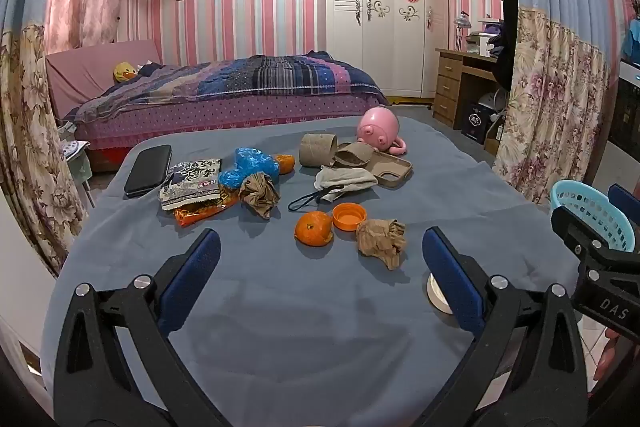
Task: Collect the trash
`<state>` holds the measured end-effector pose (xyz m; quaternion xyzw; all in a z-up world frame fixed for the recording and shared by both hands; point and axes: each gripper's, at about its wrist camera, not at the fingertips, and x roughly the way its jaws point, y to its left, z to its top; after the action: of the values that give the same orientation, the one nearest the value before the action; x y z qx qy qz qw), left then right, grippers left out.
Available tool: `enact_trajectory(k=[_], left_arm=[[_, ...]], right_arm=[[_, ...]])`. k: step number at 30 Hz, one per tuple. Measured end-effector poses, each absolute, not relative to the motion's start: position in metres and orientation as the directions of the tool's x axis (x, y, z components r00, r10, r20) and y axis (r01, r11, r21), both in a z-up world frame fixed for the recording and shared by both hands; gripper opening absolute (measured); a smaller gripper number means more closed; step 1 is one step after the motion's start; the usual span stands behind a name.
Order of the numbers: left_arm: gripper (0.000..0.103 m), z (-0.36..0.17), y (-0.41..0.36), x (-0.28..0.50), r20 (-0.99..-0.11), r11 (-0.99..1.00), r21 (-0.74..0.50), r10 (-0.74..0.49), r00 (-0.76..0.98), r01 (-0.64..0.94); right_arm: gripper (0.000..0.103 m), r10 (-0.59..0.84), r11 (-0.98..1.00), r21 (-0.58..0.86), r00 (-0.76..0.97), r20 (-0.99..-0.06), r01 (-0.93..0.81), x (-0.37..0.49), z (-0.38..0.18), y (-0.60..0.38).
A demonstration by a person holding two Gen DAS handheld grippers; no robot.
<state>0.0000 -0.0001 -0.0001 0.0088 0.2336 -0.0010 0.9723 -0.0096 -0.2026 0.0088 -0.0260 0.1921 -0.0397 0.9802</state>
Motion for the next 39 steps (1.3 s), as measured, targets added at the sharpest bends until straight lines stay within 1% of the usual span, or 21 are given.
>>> enact_trajectory(k=[39], left_arm=[[0.098, -0.0017, -0.0003, 0.0005, -0.452, 1.000, 0.024, 0.009, 0.892, 0.003]], right_arm=[[0.099, -0.090, 0.995, -0.063, 0.922, -0.376, 0.071, -0.0106, 0.0104, -0.2089]])
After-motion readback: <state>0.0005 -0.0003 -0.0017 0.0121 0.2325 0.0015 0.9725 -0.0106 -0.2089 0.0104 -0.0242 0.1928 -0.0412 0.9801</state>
